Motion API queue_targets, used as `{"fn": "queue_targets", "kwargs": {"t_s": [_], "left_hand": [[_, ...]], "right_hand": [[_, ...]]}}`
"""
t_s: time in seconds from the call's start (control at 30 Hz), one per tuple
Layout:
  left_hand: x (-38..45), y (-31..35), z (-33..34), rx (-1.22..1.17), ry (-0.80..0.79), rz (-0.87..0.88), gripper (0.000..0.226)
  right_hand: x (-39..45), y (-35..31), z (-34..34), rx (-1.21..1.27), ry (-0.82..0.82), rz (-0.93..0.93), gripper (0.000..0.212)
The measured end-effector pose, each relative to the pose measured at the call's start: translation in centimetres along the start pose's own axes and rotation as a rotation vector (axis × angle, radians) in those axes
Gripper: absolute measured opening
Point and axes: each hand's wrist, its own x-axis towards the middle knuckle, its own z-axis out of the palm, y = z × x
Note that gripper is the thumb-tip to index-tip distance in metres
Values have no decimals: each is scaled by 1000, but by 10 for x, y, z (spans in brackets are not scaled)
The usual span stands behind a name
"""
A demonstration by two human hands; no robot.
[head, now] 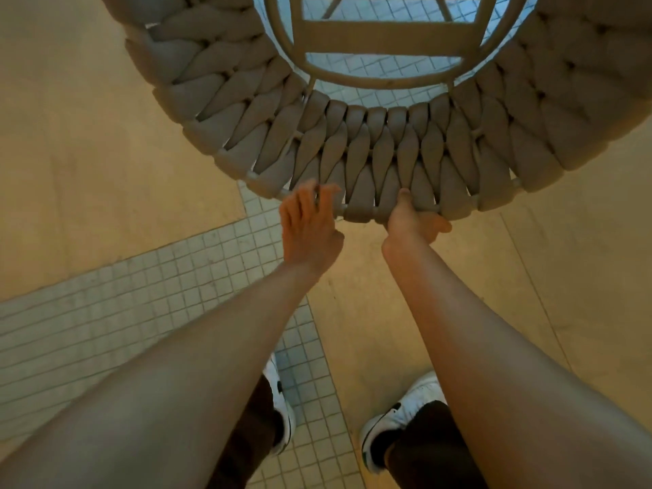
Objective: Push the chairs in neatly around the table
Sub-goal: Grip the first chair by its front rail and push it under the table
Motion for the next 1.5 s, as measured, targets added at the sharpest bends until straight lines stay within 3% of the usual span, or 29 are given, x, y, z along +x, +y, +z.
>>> {"fn": "queue_targets", "kwargs": {"t_s": [0.07, 0.17, 0.3, 0.6, 0.67, 0.73, 0.8, 0.87, 0.93, 1.03, 1.13, 1.2, 1.5], "left_hand": [[19, -10, -28, 228, 29, 257, 71], [48, -17, -64, 316, 12, 518, 68], [61, -9, -97, 450, -303, 757, 85], [71, 2, -172, 348, -553, 692, 81], [79, 0, -185, 322, -581, 684, 79], [88, -2, -199, 293, -602, 682, 78], [98, -3, -212, 295, -605, 703, 77], [108, -4, -225, 312, -612, 715, 76], [119, -7, -238, 312, -620, 707, 75], [133, -13, -252, 283, -632, 732, 71], [150, -19, -262, 272, -622, 759, 66], [164, -23, -270, 270, -619, 782, 63], [220, -59, -299, 267, -557, 948, 61]], "right_hand": [[-13, -18, -10, 3, 13, -11, 70], [-29, -39, -31, 16, 12, -12, 68], [-51, -59, -56, 16, 27, -31, 67], [-139, -94, -73, 18, 32, -215, 66], [-161, -99, -81, -201, 91, -504, 75], [-169, -105, -90, -542, 67, -909, 88], [-163, -121, -93, -899, -112, -1205, 106], [-149, -140, -88, -1266, -279, -1350, 116], [-137, -162, -71, -1519, -368, -1385, 112], [-127, -189, -46, -1662, -431, -1360, 91], [-126, -207, -33, -1625, -396, -1470, 62], [-131, -215, -25, -1581, -378, -1531, 53], [-165, -234, 15, -1489, -361, -1587, 44]]}}
